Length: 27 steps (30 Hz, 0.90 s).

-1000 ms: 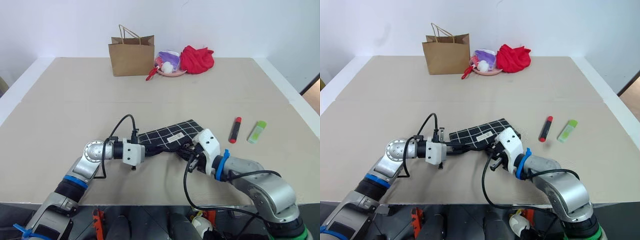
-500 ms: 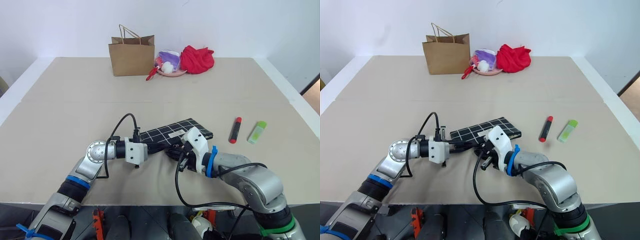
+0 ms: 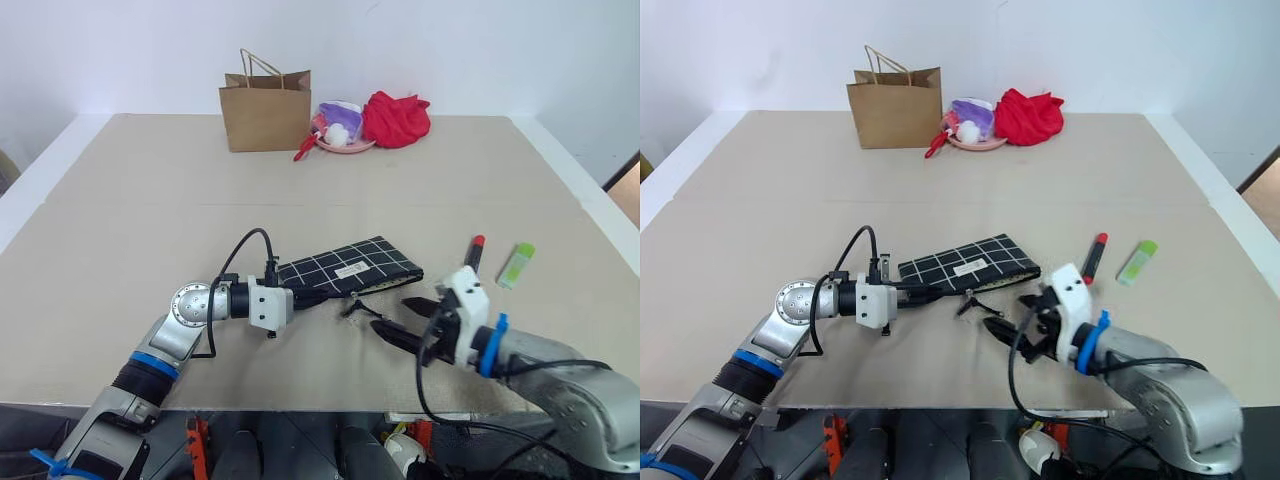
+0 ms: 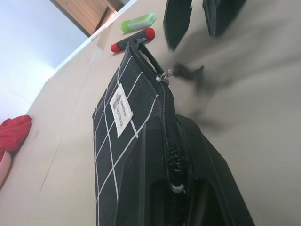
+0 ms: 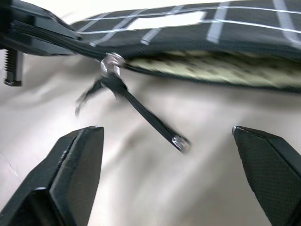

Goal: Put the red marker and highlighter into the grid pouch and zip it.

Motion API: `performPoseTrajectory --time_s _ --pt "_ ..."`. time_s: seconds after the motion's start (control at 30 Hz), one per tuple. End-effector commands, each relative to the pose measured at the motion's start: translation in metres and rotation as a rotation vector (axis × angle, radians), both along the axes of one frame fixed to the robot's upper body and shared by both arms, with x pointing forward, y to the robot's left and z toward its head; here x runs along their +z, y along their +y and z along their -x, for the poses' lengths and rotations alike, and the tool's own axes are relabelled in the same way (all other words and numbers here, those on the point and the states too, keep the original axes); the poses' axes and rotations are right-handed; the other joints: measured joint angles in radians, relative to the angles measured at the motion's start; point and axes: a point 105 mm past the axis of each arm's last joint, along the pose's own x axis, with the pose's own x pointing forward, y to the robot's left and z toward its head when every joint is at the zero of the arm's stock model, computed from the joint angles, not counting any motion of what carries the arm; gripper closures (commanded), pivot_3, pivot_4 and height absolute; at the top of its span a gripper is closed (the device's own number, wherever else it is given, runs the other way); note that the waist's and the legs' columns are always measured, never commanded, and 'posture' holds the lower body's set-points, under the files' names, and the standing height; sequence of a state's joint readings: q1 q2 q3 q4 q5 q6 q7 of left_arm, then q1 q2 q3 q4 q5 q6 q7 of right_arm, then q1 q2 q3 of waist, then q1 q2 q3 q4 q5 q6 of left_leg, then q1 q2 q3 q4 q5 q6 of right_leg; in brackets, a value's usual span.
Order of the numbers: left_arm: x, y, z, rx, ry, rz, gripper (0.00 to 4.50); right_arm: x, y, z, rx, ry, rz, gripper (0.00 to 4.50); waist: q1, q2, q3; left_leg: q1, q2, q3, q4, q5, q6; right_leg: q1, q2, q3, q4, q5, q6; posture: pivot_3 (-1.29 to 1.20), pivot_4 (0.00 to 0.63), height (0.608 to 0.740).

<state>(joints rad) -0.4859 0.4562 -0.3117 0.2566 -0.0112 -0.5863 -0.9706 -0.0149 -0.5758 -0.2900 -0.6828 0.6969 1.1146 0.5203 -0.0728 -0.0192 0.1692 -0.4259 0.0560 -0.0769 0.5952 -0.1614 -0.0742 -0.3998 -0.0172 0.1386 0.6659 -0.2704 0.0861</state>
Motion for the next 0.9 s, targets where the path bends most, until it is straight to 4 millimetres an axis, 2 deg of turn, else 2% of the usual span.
performPoseTrajectory --time_s 0.03,0.17,0.3,0.4,0.6,0.8,0.9 --pt "0.013 -0.001 -0.001 -0.016 -0.035 0.033 4.50 0.020 -0.029 -0.008 -0.138 -0.089 0.012 0.05 0.000 0.000 0.000 0.000 0.000 0.000 0.000 0.000 0.000 0.000 0.000 0.000 0.000 0.000 0.000 0.00 0.150 0.740" --pt "0.012 -0.003 0.001 -0.026 -0.030 0.033 4.50 0.029 -0.065 -0.035 -0.376 -0.173 0.079 0.05 -0.001 0.000 0.000 0.000 0.000 0.000 0.001 0.000 0.000 0.000 0.000 0.000 0.000 0.001 0.000 0.00 0.150 0.740" --pt "0.011 -0.004 0.002 -0.031 -0.025 0.034 4.50 0.034 -0.084 -0.060 -0.563 -0.257 0.172 0.05 -0.002 0.000 0.000 0.000 0.000 0.000 0.002 0.000 0.000 0.000 0.000 0.000 0.000 0.001 0.000 0.00 0.150 0.740" --pt "0.011 -0.004 0.003 -0.033 -0.024 0.034 4.50 0.033 -0.097 -0.072 -0.700 -0.281 0.167 0.05 -0.002 0.000 0.000 0.000 0.000 0.000 0.001 0.000 0.000 0.000 0.000 0.000 0.000 0.001 0.000 0.00 0.150 0.740" --pt "0.012 -0.005 0.003 -0.033 -0.030 0.038 4.50 0.012 -0.102 -0.095 -0.820 -0.235 0.159 0.05 -0.002 0.000 0.000 -0.001 0.000 0.000 -0.002 0.000 0.000 -0.001 0.000 0.000 0.000 0.000 0.000 0.00 0.150 0.740" --pt "0.015 -0.004 0.001 -0.021 -0.039 0.049 4.50 -0.012 -0.097 -0.096 -0.846 -0.144 0.172 0.05 -0.002 0.001 0.000 0.000 0.000 0.000 -0.002 0.000 0.000 -0.001 0.000 0.000 0.000 -0.001 -0.001 0.00 0.150 0.740" --pt "0.019 -0.004 -0.003 0.002 -0.038 0.073 4.50 -0.021 -0.098 -0.091 -0.870 -0.104 0.171 0.86 -0.002 0.001 0.000 0.000 0.000 0.000 -0.002 0.000 0.000 -0.001 0.000 0.000 0.000 0.000 -0.001 0.00 0.150 0.740"
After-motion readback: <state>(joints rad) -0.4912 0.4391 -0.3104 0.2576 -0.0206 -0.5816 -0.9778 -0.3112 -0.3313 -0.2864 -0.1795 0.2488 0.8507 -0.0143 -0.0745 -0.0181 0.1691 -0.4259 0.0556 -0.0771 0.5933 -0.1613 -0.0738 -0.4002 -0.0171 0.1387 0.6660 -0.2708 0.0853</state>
